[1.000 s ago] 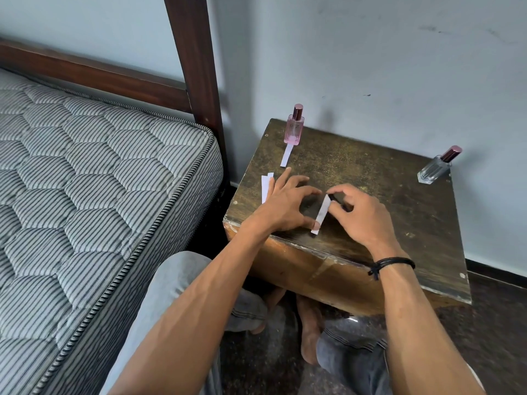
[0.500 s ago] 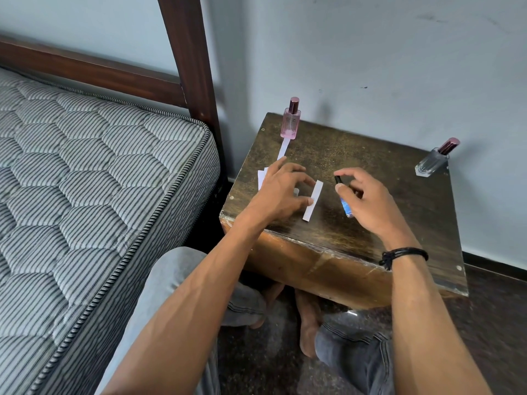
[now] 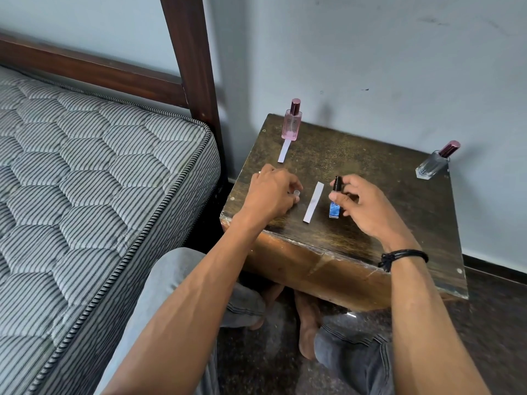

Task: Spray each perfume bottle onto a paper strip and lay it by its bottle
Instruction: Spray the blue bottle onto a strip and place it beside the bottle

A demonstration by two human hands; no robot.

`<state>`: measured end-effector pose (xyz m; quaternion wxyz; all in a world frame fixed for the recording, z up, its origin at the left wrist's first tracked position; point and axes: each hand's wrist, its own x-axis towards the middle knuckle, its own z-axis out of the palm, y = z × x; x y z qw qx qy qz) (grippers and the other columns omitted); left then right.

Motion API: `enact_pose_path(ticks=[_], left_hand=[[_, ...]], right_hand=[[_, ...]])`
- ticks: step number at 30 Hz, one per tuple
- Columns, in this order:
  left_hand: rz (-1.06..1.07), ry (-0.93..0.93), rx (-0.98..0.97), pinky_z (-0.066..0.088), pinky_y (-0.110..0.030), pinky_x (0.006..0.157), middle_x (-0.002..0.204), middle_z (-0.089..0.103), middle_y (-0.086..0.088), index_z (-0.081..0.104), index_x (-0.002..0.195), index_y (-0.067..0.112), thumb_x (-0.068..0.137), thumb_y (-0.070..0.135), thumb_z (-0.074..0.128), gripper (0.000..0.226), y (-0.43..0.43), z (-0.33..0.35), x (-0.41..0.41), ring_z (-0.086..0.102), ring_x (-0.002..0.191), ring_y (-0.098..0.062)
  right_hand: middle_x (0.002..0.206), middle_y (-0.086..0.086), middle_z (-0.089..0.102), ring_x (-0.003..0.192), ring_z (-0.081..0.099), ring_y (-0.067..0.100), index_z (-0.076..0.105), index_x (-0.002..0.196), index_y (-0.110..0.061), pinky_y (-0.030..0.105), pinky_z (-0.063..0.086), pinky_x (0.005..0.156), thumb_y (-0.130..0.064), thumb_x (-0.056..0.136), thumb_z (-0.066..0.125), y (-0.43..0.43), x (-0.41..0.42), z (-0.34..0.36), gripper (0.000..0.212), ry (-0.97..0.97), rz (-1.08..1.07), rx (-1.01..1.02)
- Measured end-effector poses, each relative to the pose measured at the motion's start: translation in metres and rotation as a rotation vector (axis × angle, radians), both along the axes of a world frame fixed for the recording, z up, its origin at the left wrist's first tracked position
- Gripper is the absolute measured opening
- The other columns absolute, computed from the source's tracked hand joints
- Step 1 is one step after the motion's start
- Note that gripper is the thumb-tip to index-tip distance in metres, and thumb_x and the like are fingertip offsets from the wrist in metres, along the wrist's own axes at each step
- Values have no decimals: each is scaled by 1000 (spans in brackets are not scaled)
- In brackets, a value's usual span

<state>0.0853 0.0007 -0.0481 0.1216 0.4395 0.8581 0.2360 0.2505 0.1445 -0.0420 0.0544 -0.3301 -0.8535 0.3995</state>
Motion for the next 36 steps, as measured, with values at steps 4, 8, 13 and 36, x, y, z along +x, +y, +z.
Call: enact_pose_path(ticks=[4,8,13,36], left_hand=[[50,-152,146,45,-37,100,103,74,8,75,105,26,91,29,69,15,2,8,2,59,110,-15],[88,-430,481,54,-22,88,97,75,11,76,106,23,89,28,74,17,2,21,10,68,92,-1],[31,-515,622,54,-17,86,101,76,3,75,111,13,90,19,73,21,6,20,24,70,94,-3],[-154,-140,548,55,-42,83,105,70,0,75,117,14,93,12,68,25,11,7,33,67,98,-18]], right_hand=[[123,-5,72,112,69,21,64,117,-31,54,55,99,-38,98,68,-1,0,2,21,47,10,-9],[99,-20,73,102,70,9,64,102,-43,52,58,94,-33,96,73,-1,-1,1,14,102,30,-12],[97,-16,74,95,72,10,64,97,-44,51,60,89,-34,94,75,-3,-4,1,15,120,66,-6],[90,-19,74,81,66,-2,72,103,-36,21,44,69,-28,88,83,1,-6,-9,21,99,70,-8]])
